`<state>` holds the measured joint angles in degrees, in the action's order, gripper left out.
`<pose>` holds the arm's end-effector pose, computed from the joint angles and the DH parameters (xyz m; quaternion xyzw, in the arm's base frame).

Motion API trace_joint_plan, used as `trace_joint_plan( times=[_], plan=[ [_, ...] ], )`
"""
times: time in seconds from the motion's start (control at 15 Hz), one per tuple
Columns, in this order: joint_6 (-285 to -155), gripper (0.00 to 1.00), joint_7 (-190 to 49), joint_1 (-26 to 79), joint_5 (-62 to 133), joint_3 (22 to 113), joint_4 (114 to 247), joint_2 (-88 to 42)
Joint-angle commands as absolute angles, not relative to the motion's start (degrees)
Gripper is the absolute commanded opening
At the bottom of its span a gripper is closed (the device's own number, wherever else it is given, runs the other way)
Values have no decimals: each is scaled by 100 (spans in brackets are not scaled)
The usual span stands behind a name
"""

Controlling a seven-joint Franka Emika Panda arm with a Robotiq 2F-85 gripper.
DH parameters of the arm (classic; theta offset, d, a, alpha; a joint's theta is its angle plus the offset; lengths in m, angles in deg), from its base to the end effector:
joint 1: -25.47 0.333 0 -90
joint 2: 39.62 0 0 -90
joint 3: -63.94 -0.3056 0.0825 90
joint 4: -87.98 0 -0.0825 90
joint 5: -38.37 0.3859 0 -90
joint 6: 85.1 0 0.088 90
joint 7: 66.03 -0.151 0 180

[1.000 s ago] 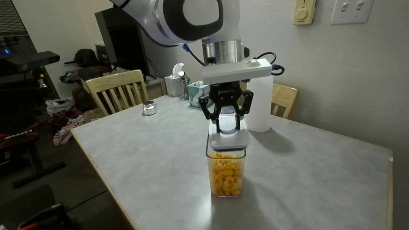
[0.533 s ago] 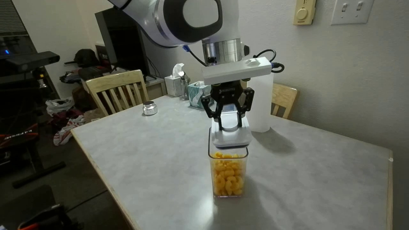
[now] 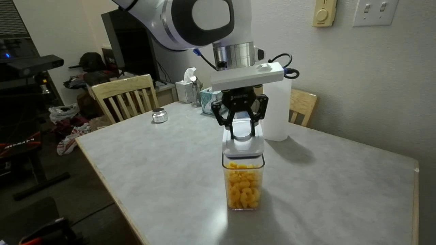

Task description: Use the lid to close the container

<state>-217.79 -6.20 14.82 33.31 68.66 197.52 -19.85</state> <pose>0.6055 -0.1699 0.2675 0.9117 0.4070 -0.0052 0.0555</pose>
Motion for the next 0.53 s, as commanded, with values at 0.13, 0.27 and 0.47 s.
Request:
trace_joint_plan(
  times=[0.13,0.27,0.47],
  plan=[
    [-21858,29,-767,1508,3217,6825,20232,-2163],
    [-21867,29,-760,1512,3210,6831,20306,-2210],
    [-21864,29,-709,1502,3209,6834,20383,-2237]
  ],
)
